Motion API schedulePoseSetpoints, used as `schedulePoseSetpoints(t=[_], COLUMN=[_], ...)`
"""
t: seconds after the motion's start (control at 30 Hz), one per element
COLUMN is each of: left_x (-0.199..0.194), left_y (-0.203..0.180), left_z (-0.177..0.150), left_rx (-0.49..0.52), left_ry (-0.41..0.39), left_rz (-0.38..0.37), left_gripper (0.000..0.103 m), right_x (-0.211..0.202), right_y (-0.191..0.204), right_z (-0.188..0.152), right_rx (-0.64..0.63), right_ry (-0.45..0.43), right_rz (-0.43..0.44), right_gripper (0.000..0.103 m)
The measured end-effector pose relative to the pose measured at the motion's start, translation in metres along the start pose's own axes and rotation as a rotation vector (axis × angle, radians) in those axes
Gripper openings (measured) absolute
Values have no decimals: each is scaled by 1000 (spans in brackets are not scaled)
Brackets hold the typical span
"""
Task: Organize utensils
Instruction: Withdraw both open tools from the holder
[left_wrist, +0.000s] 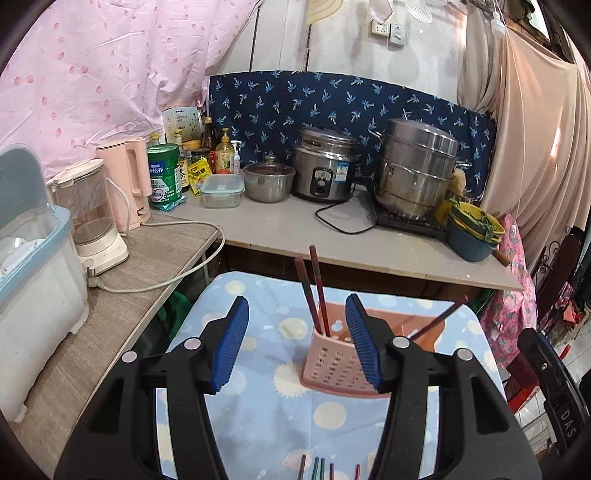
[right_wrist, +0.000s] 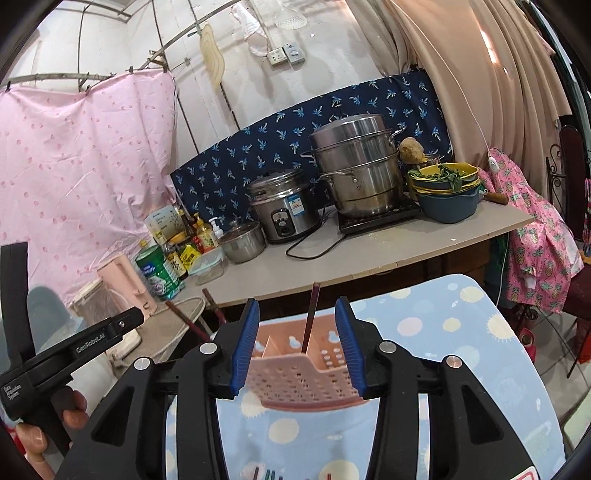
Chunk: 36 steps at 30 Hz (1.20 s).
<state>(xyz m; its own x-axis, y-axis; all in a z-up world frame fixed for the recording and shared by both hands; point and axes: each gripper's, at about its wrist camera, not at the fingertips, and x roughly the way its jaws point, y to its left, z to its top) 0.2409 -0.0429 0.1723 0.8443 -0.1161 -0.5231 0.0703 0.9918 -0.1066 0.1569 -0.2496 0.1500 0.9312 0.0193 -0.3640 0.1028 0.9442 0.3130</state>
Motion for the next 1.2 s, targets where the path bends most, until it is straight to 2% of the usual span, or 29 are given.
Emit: schedulePoseSetpoints(t=[0.3, 0.57, 0.93, 1.2], left_x=[-24, -38, -48, -49], left_y=[3, 8, 30, 46], left_z=[-34, -73, -148, -199], left_rx=[22, 49, 32, 45], left_ry=[35, 93, 196, 280], left_rz=[17, 16, 14, 23], left_gripper=[52, 54, 55, 55], right_x=[-28, -44, -55, -69], right_y=[2, -4, -14, -14], right_z=[-29, -66, -142, -186], right_rx=[-12, -30, -67, -95], right_ry=[65, 164, 347, 414], right_rz=[-4, -26, -31, -53], right_gripper=[45, 45, 45, 45])
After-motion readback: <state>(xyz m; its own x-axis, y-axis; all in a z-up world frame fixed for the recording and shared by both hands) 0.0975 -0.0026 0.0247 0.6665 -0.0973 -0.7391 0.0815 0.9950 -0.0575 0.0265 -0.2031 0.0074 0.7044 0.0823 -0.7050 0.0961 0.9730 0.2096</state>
